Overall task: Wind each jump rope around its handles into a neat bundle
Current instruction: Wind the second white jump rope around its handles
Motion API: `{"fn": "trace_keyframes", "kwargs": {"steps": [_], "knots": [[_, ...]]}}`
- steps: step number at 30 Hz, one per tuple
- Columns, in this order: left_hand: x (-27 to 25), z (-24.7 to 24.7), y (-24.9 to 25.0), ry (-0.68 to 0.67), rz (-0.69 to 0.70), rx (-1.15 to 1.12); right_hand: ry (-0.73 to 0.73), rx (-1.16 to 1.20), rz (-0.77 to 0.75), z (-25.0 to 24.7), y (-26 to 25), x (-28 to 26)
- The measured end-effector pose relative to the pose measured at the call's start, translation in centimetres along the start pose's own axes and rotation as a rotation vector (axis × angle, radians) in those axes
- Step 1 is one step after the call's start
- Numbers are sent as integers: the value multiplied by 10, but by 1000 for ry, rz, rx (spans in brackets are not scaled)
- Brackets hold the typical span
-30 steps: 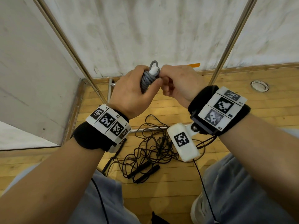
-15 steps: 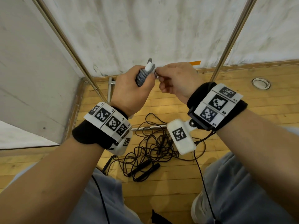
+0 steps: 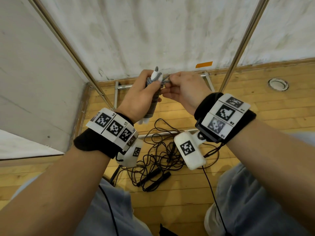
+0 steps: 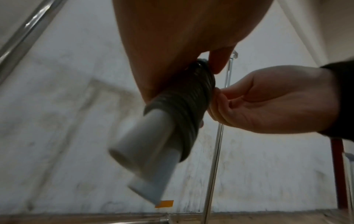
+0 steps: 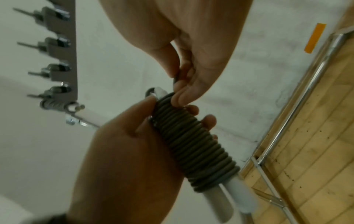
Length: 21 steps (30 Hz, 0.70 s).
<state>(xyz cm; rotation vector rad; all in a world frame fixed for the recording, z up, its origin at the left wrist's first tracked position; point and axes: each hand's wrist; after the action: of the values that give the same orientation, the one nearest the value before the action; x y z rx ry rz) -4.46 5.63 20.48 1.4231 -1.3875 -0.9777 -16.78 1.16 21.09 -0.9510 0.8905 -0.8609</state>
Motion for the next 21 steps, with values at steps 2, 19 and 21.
{"fn": "trace_keyframes", "kwargs": {"steps": [2, 19, 21], "knots": [[0, 2, 1, 50, -2, 1, 4, -79, -46, 0, 4, -1], [-8, 7, 5, -1, 2, 26, 140, -232, -76, -13, 10, 19], [-8, 5, 4, -15, -5, 49, 141, -275, -97, -13, 12, 18]]}}
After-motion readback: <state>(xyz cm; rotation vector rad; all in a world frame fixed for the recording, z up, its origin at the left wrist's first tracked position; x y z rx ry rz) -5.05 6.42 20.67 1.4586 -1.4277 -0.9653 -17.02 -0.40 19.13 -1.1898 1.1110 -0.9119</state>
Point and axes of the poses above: each hand's wrist, its own x-axis towards the middle knuckle, its own z-axis out of the palm, y = z × x, and after that the axes turned 2 degrees about -y, right-handed
